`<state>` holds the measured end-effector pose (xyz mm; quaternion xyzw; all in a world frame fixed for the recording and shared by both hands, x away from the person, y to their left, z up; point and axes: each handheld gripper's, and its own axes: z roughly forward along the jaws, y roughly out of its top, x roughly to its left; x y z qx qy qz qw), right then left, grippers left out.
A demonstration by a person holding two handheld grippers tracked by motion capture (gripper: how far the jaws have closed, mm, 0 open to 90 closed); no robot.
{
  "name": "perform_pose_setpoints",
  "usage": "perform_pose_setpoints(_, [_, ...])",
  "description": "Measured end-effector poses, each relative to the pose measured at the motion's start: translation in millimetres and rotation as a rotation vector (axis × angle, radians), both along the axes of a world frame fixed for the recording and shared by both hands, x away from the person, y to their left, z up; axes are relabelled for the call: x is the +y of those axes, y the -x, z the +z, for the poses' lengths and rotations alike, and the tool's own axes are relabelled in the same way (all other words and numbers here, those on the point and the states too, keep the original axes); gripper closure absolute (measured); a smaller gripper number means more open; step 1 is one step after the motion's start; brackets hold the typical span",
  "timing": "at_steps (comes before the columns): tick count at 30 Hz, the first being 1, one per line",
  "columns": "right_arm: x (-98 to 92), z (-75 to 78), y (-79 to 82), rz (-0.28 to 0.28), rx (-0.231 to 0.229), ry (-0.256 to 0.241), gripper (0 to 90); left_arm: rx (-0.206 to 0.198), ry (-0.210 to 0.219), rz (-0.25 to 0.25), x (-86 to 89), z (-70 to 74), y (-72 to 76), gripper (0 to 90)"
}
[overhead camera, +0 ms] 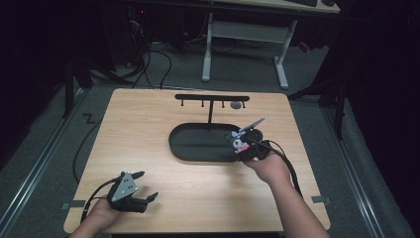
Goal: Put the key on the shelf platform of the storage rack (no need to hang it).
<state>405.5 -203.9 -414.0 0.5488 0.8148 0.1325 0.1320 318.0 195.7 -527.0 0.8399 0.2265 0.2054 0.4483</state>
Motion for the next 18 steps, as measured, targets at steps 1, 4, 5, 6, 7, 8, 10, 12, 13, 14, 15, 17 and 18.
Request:
perform_pose_setpoints(1, [1.2,0.0,-1.2,0.002,0.006,0.005,46.3,0.000,-0.001,0.000,0.1,0.1,0.0,15.5])
perform_pose_setpoints(4, [5.3,-2.8,-5.8,0.011,0.011,-0.002,46.3,0.000,-0.001,0.000,0.2,0.1,0.0,15.5])
perform_pose_setpoints(5, [7.7,-4.1,-7.6,0.006,0.015,-0.003,46.3,0.000,-0.001,0.000,0.2,0.1,0.0,15.5])
perform_pose_setpoints(6, [8.7,-5.5,-9.6,0.015,0.010,-0.005,46.3,0.000,-0.001,0.000,0.1,0.1,0.0,15.5])
perform_pose_setpoints(7, [10.2,-6.5,-11.9,0.019,0.015,-0.001,46.3,0.000,-0.001,0.000,0.1,0.0,0.0,15.5])
perform_pose_setpoints(8, [11.4,-7.9,-13.2,0.018,0.014,-0.011,46.4,0.000,-0.001,0.000,0.2,0.1,0.0,15.5])
perform_pose_setpoints(10, [14.1,-10.1,-17.1,0.022,0.018,-0.008,46.4,0.000,0.000,0.000,0.2,0.0,0.1,15.5])
perform_pose_setpoints(12, [17.6,-12.2,-20.9,0.024,0.027,-0.011,46.3,-0.001,0.003,0.001,0.3,-0.1,0.2,15.5])
perform_pose_setpoints(13, [19.3,-13.6,-22.8,0.021,0.028,-0.020,46.3,0.000,0.004,0.001,0.5,0.0,0.1,15.5])
perform_pose_setpoints(14, [20.8,-14.8,-24.9,0.025,0.025,-0.017,46.4,-0.001,0.005,0.001,0.6,0.0,0.2,15.5])
perform_pose_setpoints(15, [22.5,-16.0,-26.9,0.025,0.025,-0.021,46.4,0.000,0.006,0.001,0.7,0.0,0.2,15.5])
perform_pose_setpoints(17, [25.2,-17.2,-30.3,0.030,0.028,-0.024,46.3,0.000,0.007,0.001,0.9,0.0,0.2,15.5])
perform_pose_setpoints(18, [26.6,-18.2,-32.2,0.030,0.027,-0.029,46.3,0.002,0.006,0.000,1.0,0.2,0.2,15.5])
